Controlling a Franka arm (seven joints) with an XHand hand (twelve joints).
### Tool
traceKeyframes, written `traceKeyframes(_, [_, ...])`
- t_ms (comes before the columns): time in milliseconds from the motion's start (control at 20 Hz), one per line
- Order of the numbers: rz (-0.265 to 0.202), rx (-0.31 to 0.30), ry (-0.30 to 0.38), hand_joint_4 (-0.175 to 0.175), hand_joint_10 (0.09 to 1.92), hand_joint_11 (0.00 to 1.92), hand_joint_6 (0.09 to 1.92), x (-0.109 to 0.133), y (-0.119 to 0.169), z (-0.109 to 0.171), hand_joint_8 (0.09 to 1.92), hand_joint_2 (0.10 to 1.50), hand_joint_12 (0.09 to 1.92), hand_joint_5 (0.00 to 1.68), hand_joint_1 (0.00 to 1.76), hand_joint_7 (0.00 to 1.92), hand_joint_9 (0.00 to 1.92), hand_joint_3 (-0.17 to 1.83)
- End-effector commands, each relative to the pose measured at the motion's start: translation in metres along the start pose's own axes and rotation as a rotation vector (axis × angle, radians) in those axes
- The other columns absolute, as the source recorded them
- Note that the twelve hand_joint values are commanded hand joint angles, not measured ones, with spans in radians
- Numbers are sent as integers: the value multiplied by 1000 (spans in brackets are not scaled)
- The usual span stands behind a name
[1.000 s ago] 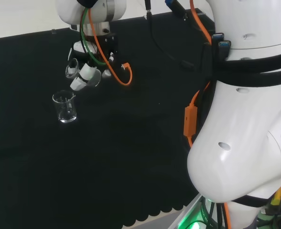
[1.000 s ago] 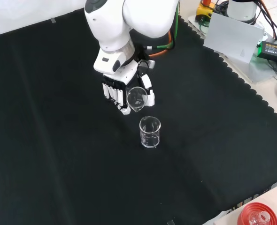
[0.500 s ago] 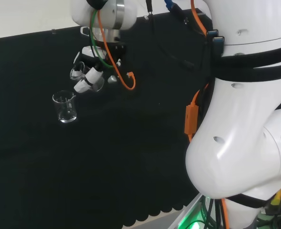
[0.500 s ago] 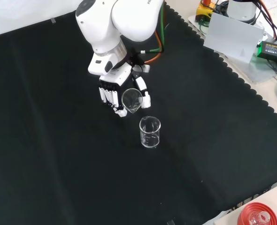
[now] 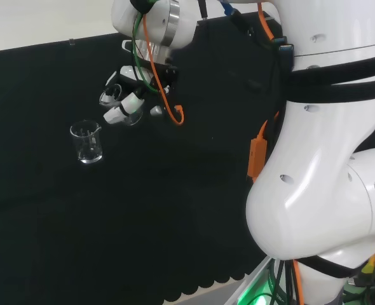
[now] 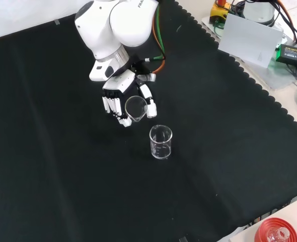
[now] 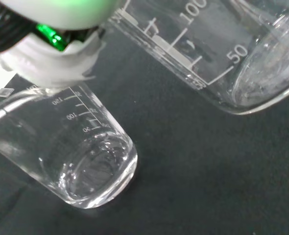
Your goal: Place the beaker back on the table.
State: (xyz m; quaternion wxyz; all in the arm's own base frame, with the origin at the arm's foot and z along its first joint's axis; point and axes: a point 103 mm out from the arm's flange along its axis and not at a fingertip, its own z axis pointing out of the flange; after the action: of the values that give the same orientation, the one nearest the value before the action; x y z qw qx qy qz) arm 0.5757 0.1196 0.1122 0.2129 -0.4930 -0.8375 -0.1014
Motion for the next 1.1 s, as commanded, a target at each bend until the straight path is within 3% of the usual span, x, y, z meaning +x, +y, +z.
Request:
traceKeyframes(50, [4,-19,20,175,87,1069,568,-11,1,11,87,630,945,1334,1136,1610,1505,670])
traceKeyframes(550, [26,-37,40,175,87,1055,566,-19,6,31,87,656,953,1324,1129,1571,1502,627])
traceKeyframes(1100, [42,-80,124,175,87,984,557,-28,4,45,87,671,989,1323,1124,1554,1500,598])
